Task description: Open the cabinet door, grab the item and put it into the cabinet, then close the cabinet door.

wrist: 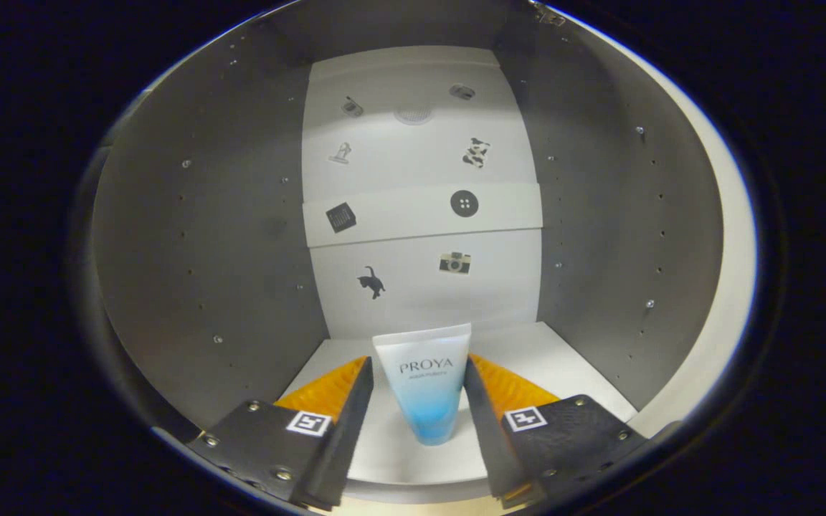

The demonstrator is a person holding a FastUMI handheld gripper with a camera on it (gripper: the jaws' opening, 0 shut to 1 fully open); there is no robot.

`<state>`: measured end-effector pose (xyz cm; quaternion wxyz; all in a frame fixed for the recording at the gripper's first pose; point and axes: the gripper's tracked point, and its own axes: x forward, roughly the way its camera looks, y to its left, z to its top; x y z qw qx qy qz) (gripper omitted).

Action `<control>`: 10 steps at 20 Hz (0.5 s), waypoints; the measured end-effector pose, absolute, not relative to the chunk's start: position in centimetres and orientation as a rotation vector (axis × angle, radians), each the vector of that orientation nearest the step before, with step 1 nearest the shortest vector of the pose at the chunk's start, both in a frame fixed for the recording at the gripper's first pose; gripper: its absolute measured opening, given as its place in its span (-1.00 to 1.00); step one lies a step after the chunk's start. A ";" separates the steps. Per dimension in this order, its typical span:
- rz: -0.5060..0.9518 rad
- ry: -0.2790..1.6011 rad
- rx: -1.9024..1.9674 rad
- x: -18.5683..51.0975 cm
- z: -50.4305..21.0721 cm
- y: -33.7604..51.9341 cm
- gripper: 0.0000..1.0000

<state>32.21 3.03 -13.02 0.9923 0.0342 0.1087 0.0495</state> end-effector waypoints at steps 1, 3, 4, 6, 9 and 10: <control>0.096 0.209 0.073 32.0 -12.7 3.1 0.65; 0.102 0.198 0.081 31.1 -11.9 3.0 1.00; 0.097 0.188 0.080 30.6 -11.5 2.9 1.00; 0.086 0.171 0.073 29.0 -10.6 2.5 1.00; 0.080 0.154 0.066 25.2 -8.9 1.9 1.00; 0.077 0.148 0.065 23.7 -8.3 1.6 1.00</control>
